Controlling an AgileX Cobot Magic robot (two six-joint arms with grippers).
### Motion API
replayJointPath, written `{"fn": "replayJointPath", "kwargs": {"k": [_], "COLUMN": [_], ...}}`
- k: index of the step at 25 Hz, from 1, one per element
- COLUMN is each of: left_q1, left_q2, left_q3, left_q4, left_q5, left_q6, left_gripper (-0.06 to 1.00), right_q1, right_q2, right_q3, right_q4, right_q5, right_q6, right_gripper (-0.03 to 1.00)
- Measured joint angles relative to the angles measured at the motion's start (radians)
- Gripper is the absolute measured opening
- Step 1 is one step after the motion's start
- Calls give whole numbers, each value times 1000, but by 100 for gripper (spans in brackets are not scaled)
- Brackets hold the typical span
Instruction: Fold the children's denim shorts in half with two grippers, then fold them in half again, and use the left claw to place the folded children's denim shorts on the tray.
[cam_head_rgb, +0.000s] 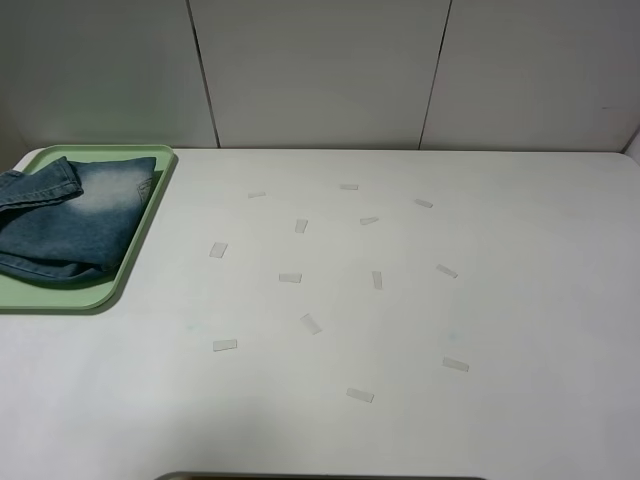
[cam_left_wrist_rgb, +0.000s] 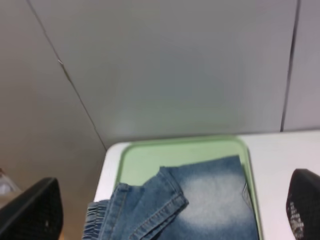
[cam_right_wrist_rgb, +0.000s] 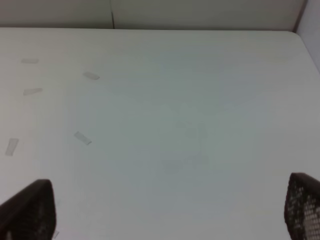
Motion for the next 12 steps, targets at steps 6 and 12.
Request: {"fn": "replayJointPath", "kwargs": {"k": [6, 12], "left_q1": [0, 1], "left_q2": [-297, -510], "left_q3": [72, 117], "left_q4": [-43, -50], "left_q5": [181, 377], "left_q6": [-23, -25], "left_gripper": [88, 88], "right_q1": [0, 0], "right_q2": [0, 0], "right_q3": [0, 0], "right_q4": [0, 0], "right_q5": [0, 0], "right_q6": [0, 0], "right_gripper": [69, 69]}}
